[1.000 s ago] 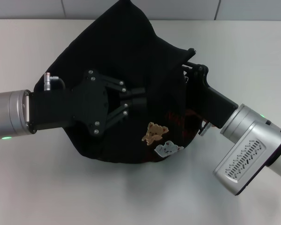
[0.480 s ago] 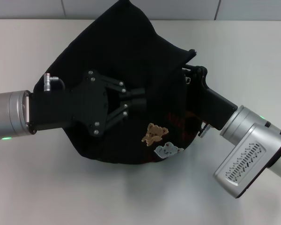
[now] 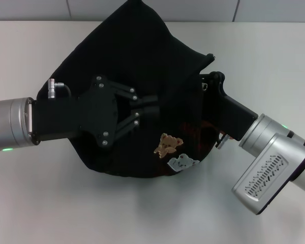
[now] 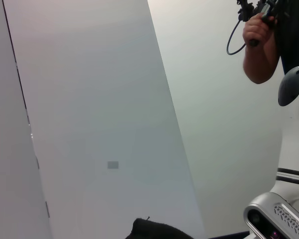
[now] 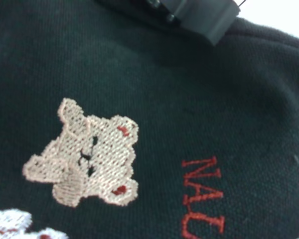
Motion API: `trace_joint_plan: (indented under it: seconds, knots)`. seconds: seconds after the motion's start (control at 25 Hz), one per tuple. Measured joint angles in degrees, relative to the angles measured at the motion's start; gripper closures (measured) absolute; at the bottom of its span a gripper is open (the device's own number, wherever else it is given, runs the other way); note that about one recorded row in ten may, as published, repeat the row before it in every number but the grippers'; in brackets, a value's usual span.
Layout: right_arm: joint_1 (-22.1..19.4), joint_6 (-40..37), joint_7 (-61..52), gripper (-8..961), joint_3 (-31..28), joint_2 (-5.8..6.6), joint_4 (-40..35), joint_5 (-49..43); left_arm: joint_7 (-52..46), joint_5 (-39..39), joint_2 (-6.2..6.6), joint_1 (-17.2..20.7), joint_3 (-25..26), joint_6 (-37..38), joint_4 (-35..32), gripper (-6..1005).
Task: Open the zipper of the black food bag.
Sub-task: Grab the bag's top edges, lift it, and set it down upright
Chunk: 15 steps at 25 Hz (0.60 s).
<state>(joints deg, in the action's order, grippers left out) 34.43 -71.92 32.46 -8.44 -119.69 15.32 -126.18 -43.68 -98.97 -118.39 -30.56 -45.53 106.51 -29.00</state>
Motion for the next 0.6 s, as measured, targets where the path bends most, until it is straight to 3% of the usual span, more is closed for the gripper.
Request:
trace_joint_plan:
  seconds: [0.16,0.6]
  knots:
    - [0.1,0.1,0.0,955,0.0,0.0,-0.1,-0.4,0.0,0.0,0.0,0.0,0.0,0.0,0.0,926]
    - [-0.4,1.0,-0.1,955,-1.2,-0.03,-2.3,0.0,0.3,0.8,0.21,2.1,1.9,0.7,-0.2,926]
